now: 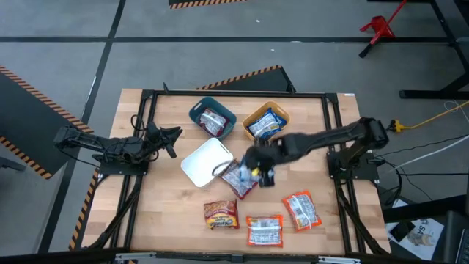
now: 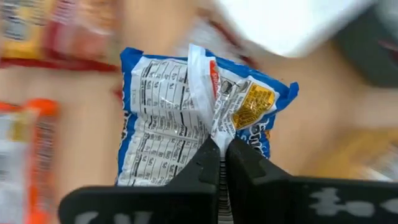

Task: Sort Maruchan noodles
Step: Put the blue noodle pack into the yellow bin

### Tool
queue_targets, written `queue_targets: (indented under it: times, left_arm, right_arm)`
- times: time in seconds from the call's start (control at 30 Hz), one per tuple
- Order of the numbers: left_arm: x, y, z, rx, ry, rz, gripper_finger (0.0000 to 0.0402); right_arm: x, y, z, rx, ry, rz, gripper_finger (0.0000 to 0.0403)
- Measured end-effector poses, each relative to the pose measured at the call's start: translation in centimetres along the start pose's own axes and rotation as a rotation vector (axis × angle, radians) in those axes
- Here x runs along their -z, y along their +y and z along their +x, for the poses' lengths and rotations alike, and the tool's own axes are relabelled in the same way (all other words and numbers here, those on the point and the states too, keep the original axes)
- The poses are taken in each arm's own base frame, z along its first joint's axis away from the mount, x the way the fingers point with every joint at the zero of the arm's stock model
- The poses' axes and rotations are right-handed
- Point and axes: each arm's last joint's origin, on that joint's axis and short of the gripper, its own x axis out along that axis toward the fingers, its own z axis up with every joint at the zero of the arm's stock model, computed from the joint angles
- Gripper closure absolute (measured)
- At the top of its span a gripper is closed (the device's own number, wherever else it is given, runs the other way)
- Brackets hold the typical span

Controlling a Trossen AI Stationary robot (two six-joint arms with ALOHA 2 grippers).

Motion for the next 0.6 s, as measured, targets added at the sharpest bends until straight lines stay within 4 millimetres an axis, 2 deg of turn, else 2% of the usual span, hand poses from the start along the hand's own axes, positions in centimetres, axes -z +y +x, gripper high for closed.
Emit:
queue_targets:
  times: [0.27, 0.43, 0.6]
  left_arm:
    - [0.0, 0.0, 0.0, -0.001, 0.0, 0.005, 0.0328]
    - [0.0, 0.0, 0.0, -0.001, 0.001, 0.009, 0.0328]
    - [0.1, 0.0, 0.0, -0.002, 0.005, 0.014, 0.0328]
  right_arm:
    - [0.9, -8.2, -4.7, 0.164, 0.112, -0.127, 0.0403]
    - [2.4, -12.5, -5.2, 0.173, 0.21, -0.37, 0.0403]
    - [3.1, -15.7, -4.9, 0.182, 0.24, -0.547, 0.0403]
